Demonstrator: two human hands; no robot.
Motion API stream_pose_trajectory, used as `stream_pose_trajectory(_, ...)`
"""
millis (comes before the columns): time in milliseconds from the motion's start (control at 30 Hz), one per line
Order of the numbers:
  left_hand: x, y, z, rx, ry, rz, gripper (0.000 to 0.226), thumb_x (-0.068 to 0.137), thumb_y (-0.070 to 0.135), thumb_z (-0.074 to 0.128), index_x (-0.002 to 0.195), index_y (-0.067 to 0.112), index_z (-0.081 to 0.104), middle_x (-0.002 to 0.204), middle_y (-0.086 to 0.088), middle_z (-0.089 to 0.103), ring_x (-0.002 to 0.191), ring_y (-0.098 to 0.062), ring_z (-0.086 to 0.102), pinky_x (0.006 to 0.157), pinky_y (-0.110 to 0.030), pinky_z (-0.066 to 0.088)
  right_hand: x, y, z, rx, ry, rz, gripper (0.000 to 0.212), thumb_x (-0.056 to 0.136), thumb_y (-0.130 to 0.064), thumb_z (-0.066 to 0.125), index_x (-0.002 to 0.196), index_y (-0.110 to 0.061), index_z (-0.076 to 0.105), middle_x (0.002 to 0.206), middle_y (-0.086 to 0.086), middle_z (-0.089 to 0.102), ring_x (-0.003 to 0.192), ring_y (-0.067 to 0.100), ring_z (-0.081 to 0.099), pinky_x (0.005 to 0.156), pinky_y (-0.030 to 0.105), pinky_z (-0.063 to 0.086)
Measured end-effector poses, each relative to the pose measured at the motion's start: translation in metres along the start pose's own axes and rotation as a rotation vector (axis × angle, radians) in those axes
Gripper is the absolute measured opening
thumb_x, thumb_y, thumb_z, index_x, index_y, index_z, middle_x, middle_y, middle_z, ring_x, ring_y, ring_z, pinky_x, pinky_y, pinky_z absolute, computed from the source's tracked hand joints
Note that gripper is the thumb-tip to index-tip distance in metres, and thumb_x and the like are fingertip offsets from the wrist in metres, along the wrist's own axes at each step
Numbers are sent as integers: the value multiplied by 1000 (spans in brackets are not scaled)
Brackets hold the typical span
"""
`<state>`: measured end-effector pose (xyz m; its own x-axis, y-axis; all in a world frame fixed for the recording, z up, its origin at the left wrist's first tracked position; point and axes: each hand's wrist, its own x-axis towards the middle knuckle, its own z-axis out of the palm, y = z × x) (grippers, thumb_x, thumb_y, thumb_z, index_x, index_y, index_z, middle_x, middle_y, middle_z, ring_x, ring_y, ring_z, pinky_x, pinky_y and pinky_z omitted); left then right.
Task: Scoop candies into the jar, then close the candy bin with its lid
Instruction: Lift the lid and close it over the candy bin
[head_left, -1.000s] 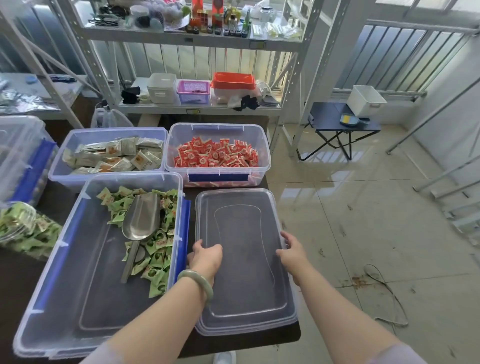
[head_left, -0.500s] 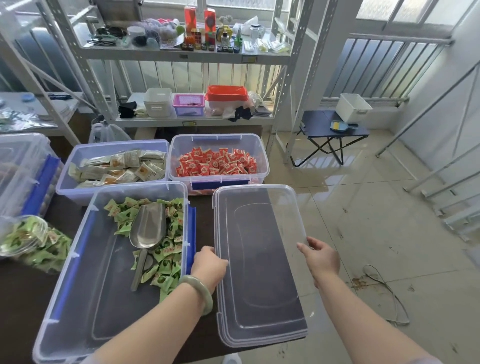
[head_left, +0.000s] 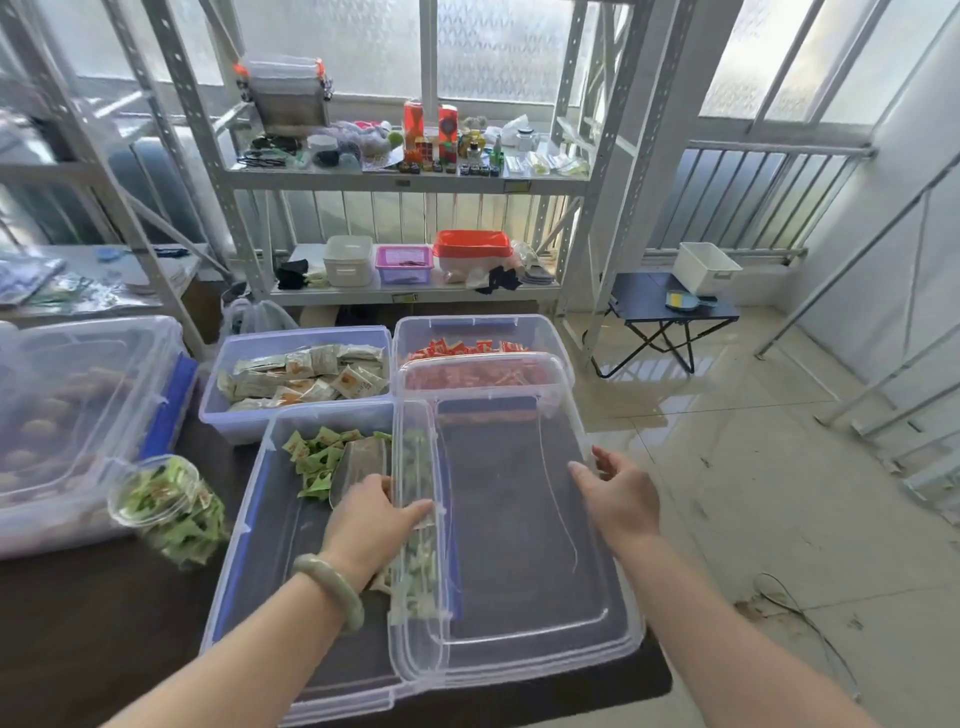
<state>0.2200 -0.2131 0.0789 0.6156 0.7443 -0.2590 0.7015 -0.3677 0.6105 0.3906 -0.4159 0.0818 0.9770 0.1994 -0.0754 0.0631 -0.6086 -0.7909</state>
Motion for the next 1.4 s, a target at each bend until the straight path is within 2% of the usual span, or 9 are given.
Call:
stream_pose_trajectory(100, 2, -30, -34, 3, 31, -12, 34, 77, 50, 66, 95, 22, 56, 91, 4, 63, 70, -10, 54, 57, -28, 40, -19, -27, 32, -39, -67, -89, 51, 84, -29, 65, 130, -11, 55, 121, 11, 64, 111, 26, 59, 95, 36, 48)
stream_pose_trajectory(233, 6, -68, -65, 38, 62, -4, 29, 82, 41, 63, 96, 16, 64, 98, -6, 68, 86, -24, 60, 71, -33, 47, -43, -51, 71, -95, -126, -150, 49, 86, -31, 62, 130, -12, 55, 116, 11, 64, 107, 25, 59, 86, 29, 45)
stream_pose_trajectory(400, 10, -105, -86, 26, 86, -67, 52, 86, 38, 59, 125, 5, 54, 120, -16, 61, 109, -31, 56, 89, -35, 45, -67, -66, 107, -182, -186, -157, 44, 88, -30, 59, 128, -11, 57, 114, 11, 63, 98, 24, 58, 77, 26, 41)
stream_pose_trajectory(467, 12, -116, -91, 5, 70, -71, 41, 86, 36, 58, 116, 8, 61, 110, -13, 65, 101, -30, 59, 86, -38, 48, -76, -69, 117, -218, -194, -156, 45, 89, -30, 57, 130, -11, 55, 116, 13, 62, 104, 26, 59, 79, 28, 41)
stream_pose_trajectory(567, 14, -129, -94, -21, 76, -74, 30, 85, 31, 60, 104, 8, 66, 101, -11, 68, 92, -28, 61, 76, -32, 47, -86, -70, 130, -245, -193, -138, 47, 89, -30, 56, 132, -12, 53, 119, 12, 62, 109, 27, 58, 84, 31, 46)
stream_pose_trajectory(733, 17, -142, -88, -21, 34, -79, 33, 85, 32, 61, 109, 9, 64, 108, -9, 67, 98, -26, 60, 75, -27, 42, -98, -67, 140, -284, -154, -85, 40, 89, -28, 55, 123, -9, 59, 115, 15, 64, 106, 31, 60, 83, 35, 48)
stream_pose_trajectory(867, 22, -147, -85, -22, 36, -73, 32, 85, 34, 60, 108, 11, 64, 108, -7, 67, 96, -25, 60, 71, -26, 40, -99, -67, 142, -285, -150, -70, 41, 89, -28, 55, 125, -10, 58, 116, 13, 65, 106, 30, 60, 83, 35, 49)
stream_pose_trajectory(1167, 34, -149, -83, -5, 1, -104, 47, 87, 36, 57, 122, 5, 56, 123, -13, 60, 112, -29, 55, 91, -34, 44, -85, -74, 147, -305, -209, -47, 48, 91, -30, 53, 136, -13, 49, 125, 10, 62, 114, 28, 57, 89, 34, 47)
stream_pose_trajectory(1400, 39, -150, -79, -19, 4, -138, 54, 87, 37, 59, 129, 4, 51, 129, -13, 56, 116, -29, 53, 94, -34, 43, -76, -73, 149, -303, -259, -18, 50, 90, -31, 55, 137, -14, 48, 131, 9, 59, 118, 27, 56, 93, 34, 45)
